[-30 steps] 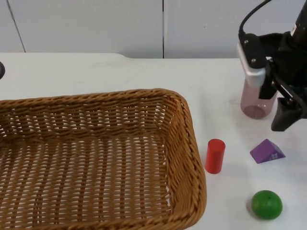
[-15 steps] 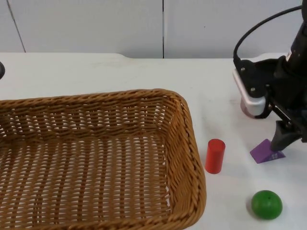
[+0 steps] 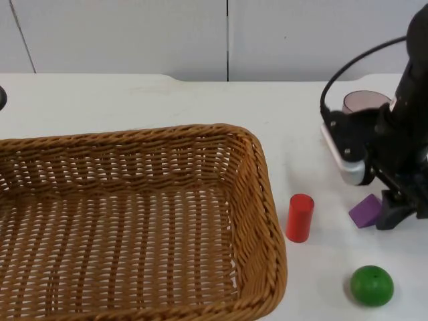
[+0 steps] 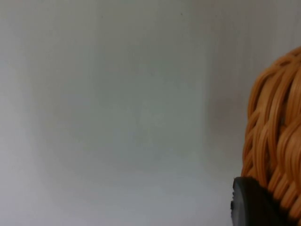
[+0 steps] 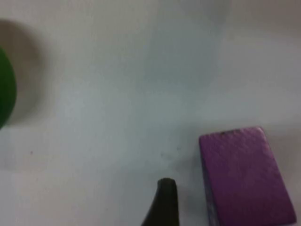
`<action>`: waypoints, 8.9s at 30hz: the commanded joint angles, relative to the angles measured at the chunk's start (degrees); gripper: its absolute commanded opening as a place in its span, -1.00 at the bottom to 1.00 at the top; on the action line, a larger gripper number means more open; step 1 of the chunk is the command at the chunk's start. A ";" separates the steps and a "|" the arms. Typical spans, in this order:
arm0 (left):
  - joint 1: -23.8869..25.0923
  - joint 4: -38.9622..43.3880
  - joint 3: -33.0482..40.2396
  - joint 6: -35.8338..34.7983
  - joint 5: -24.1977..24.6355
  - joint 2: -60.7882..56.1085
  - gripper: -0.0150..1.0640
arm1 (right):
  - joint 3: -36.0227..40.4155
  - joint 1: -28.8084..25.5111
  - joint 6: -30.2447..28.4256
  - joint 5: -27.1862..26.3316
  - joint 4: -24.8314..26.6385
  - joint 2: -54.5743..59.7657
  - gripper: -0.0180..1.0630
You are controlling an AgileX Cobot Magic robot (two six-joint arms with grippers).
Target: Pick up the basket with the left hand and place the triangular block into the basket with the right hand.
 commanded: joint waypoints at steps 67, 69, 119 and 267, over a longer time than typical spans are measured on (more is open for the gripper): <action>0.05 -2.26 0.05 0.93 0.53 -0.78 -0.97 | -1.76 24.74 65.95 12.62 7.43 -31.97 -0.97; 0.05 -2.26 0.05 0.93 0.53 -0.78 -0.97 | -1.76 26.38 65.95 11.37 7.43 -31.75 -0.97; 0.05 -5.37 -5.86 0.70 -2.89 6.02 -0.97 | 0.91 33.47 66.13 -5.17 3.53 -52.85 0.27; -17.80 31.74 14.02 -27.00 3.99 -87.94 0.95 | 45.78 33.59 78.82 18.42 -4.62 -120.99 0.70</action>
